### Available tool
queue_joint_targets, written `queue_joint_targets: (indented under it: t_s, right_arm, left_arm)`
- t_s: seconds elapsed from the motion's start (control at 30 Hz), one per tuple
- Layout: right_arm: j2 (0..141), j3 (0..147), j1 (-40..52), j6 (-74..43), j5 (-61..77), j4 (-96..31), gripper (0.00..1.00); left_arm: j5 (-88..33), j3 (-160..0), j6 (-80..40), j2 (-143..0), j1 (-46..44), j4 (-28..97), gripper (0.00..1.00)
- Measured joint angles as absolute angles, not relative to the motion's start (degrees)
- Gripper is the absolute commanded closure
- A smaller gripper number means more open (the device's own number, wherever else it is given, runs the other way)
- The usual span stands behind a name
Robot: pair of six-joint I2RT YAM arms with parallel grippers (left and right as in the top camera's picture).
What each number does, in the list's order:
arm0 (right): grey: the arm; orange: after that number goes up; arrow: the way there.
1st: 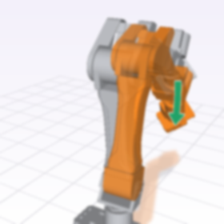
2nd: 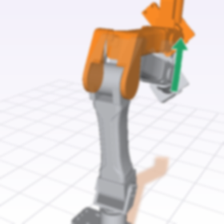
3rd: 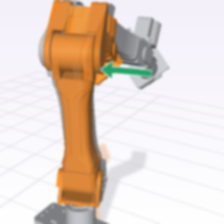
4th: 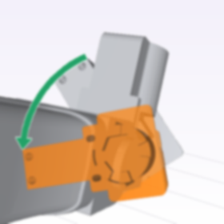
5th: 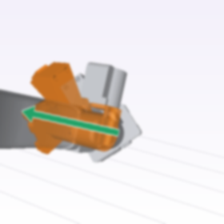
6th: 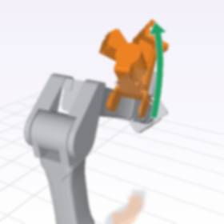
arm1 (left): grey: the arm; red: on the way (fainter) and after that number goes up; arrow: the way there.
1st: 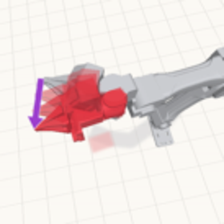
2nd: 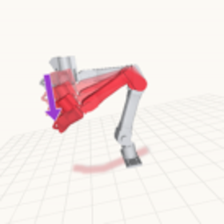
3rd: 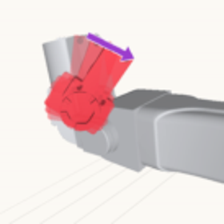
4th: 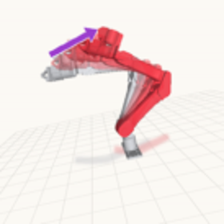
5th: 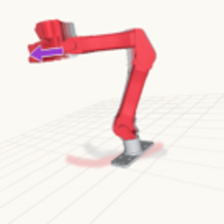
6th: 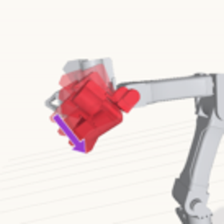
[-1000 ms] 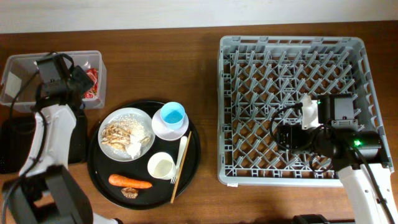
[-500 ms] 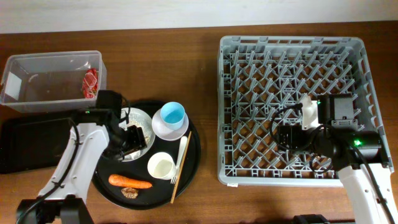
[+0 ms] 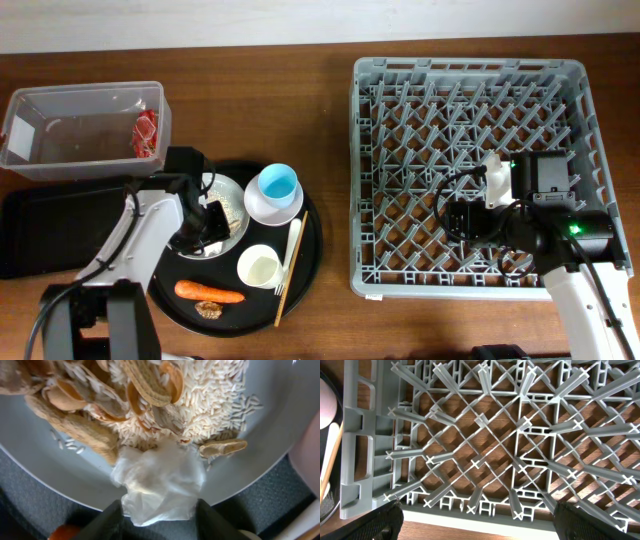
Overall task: Sort waste into correct bins and load items into the dishwasher rack
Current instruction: 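Grasp the white tissue from the plate with the left gripper, drop it in the bin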
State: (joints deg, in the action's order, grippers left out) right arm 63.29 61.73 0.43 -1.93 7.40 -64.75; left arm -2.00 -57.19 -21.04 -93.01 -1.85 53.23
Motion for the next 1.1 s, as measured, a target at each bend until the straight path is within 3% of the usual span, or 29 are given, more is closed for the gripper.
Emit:
queue_joint_targets:
  t_s: [0.07, 0.17, 0.2, 0.5, 0.7, 0.97, 1.1]
  right_arm:
    - [63.29, 61.73, 0.43, -1.91, 7.38, -64.75, 0.01]
    - [63.29, 61.73, 0.43, -1.93, 7.38, -64.75, 0.01]
    - [63.29, 61.73, 0.43, -1.93, 7.38, -64.75, 0.01]
    - [63.29, 61.73, 0.43, -1.93, 7.38, -64.79, 0.01]
    - [63.29, 61.71, 0.43, -1.91, 7.40, -65.14, 0.01]
    - [63.29, 61.73, 0.43, -1.91, 7.38, -65.04, 0.01]
    - [63.29, 61.73, 0.43, -1.91, 7.38, -65.04, 0.01]
  left_arm:
    - [-2.13, -57.19, -21.23, -93.45, -1.98, 53.25, 0.73]
    - [-2.17, -57.19, -21.41, -93.45, -1.98, 52.84, 0.96]
    - [-2.15, -57.19, -21.34, -93.45, -1.98, 52.62, 0.99]
    - [-2.15, -59.29, -21.52, -93.45, -1.80, 54.41, 1.00]
    - [-2.00, -78.76, -18.57, -93.10, 0.45, 58.74, 1.00]
    - [-1.26, -82.81, -17.91, -92.79, 12.16, 32.27, 1.00]
    - [1.69, -83.13, -17.91, -97.32, 13.93, 26.26, 0.98]
